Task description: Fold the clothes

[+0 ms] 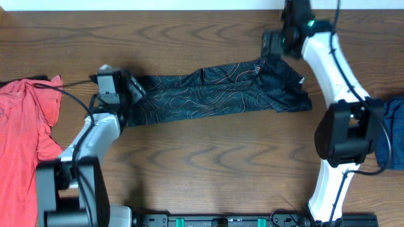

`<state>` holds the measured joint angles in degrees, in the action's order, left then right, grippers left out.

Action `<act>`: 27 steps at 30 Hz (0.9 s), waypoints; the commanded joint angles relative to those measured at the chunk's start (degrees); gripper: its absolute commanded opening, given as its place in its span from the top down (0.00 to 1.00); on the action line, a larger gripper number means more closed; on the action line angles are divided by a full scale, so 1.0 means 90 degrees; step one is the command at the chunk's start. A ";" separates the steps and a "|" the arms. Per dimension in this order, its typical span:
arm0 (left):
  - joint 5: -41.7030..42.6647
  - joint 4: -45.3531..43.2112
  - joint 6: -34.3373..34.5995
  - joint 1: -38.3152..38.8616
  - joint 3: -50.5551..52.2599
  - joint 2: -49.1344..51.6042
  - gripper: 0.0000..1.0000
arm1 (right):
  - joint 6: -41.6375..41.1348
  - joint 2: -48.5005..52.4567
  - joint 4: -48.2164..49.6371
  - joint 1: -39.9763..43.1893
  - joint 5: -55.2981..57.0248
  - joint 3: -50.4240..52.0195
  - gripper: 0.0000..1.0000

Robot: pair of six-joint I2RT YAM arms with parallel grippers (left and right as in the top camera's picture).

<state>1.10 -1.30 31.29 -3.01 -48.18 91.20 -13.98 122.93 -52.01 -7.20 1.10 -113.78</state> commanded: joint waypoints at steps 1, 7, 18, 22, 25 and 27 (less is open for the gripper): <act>-0.0007 0.0430 -0.0112 -0.0066 -0.0510 -0.0525 0.23 | 0.0155 -0.0063 -0.0663 0.0109 -0.0231 -0.1083 0.01; 0.0901 0.2324 -0.0209 -0.0602 -0.0767 -0.0597 0.15 | 0.0138 -0.0063 -0.2200 0.0189 -0.0299 -0.1914 0.01; 0.4976 0.2793 -0.1333 -0.2499 -0.0755 0.0165 0.02 | 0.0102 -0.0039 -0.3067 0.0750 -0.0879 -0.1214 0.01; 0.5129 0.2907 -0.1513 -0.2514 -0.0755 0.0712 0.02 | 0.0211 -0.0039 -0.3109 0.0748 -0.0918 -0.1064 0.01; 0.5173 0.2956 -0.1525 -0.2504 -0.0755 0.1217 0.03 | 0.0240 -0.0039 -0.3126 0.0738 -0.0964 -0.1054 0.01; 0.5166 0.2951 -0.1557 -0.2504 -0.0755 0.1515 0.08 | 0.0277 -0.0041 -0.3130 0.0738 -0.1010 -0.1054 0.01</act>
<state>45.12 25.10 19.38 -25.61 -55.05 101.75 -12.73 122.58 -79.99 -0.23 -6.68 -123.57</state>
